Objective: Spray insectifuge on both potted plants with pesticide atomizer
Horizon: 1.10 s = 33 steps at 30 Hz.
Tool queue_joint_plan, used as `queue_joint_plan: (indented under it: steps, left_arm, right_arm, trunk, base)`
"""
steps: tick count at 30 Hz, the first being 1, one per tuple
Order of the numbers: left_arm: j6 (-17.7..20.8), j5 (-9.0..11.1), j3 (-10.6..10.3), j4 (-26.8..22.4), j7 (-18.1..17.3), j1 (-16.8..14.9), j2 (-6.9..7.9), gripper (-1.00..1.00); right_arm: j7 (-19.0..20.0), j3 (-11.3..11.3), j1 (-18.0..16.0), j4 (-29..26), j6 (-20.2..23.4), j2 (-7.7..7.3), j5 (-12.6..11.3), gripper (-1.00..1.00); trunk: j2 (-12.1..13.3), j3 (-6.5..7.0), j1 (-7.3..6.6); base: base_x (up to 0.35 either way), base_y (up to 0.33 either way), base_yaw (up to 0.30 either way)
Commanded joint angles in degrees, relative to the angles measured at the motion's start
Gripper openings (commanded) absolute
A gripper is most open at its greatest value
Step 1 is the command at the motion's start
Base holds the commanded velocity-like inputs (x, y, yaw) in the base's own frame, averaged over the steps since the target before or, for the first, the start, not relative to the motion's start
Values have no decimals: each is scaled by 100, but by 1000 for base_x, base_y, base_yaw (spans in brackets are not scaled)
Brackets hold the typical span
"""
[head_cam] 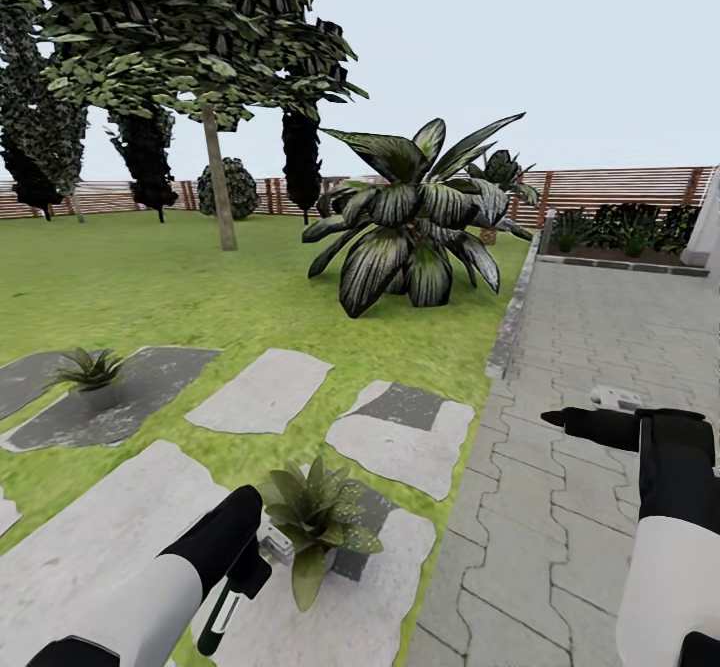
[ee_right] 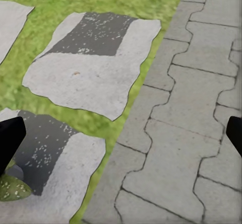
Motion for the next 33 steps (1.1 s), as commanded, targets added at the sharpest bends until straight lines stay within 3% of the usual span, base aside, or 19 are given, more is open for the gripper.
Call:
queue_joint_plan:
  steps: [1,15,24,26,30,33]
  left_arm:
    - [10,-63,-9,-8,-61,-3,1,-100]
    - [10,-67,-37,-8,-55,-12,3,-100]
    - [18,-83,-77,1,-49,-19,9,-100]
    - [18,-90,-187,1,-41,-20,9,-100]
    - [18,-89,-654,1,-36,-9,5,-100]
    - [18,-92,-726,1,-24,-5,15,-100]
  right_arm:
    - [58,-8,-6,-5,10,1,59,100]
    - [58,-9,-6,-5,8,0,53,100]
    - [58,-8,-6,-5,9,0,56,100]
    - [58,-8,-6,-5,8,0,55,100]
    - [58,-9,-6,-5,5,0,57,100]
    - [58,-10,-6,-5,6,0,56,100]
  trunk:
    - [-3,-6,-1]
    - [-3,-6,-1]
    - [-3,-6,-1]
    - [-3,-6,-1]
    - [-3,-6,-1]
    - [-3,-6,-1]
  base:
    - [0,0,-24]
    - [206,157,-2]
    - [22,11,0]
    - [0,0,0]
    - [0,0,0]
    - [0,0,0]
